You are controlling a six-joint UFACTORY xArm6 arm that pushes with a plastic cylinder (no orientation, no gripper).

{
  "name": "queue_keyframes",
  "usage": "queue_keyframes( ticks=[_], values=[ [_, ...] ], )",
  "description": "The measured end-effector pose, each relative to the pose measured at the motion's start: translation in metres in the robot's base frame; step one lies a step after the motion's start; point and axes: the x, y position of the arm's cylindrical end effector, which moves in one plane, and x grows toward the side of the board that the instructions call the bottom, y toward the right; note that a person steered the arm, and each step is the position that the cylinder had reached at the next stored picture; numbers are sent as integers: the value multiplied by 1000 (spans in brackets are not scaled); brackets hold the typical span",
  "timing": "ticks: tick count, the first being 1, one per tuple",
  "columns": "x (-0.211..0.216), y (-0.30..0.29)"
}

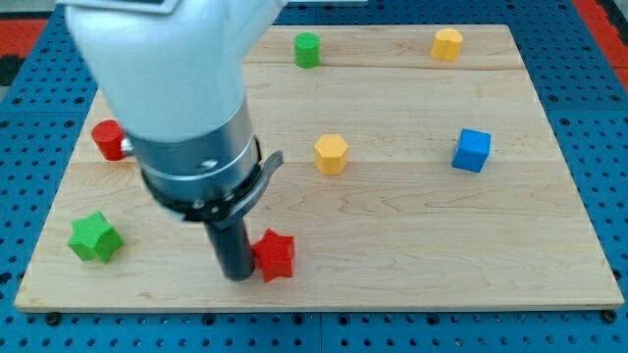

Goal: Place the yellow hexagon at the bottom of the blue cube

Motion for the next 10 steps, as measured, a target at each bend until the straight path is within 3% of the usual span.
queue_keyframes(
  ticks=[1, 2, 6, 7, 8, 10],
  values=[
    [-15, 11],
    [-15, 66],
    [-15, -1],
    [-42, -1],
    [-103, 0],
    [-179, 50]
  ],
)
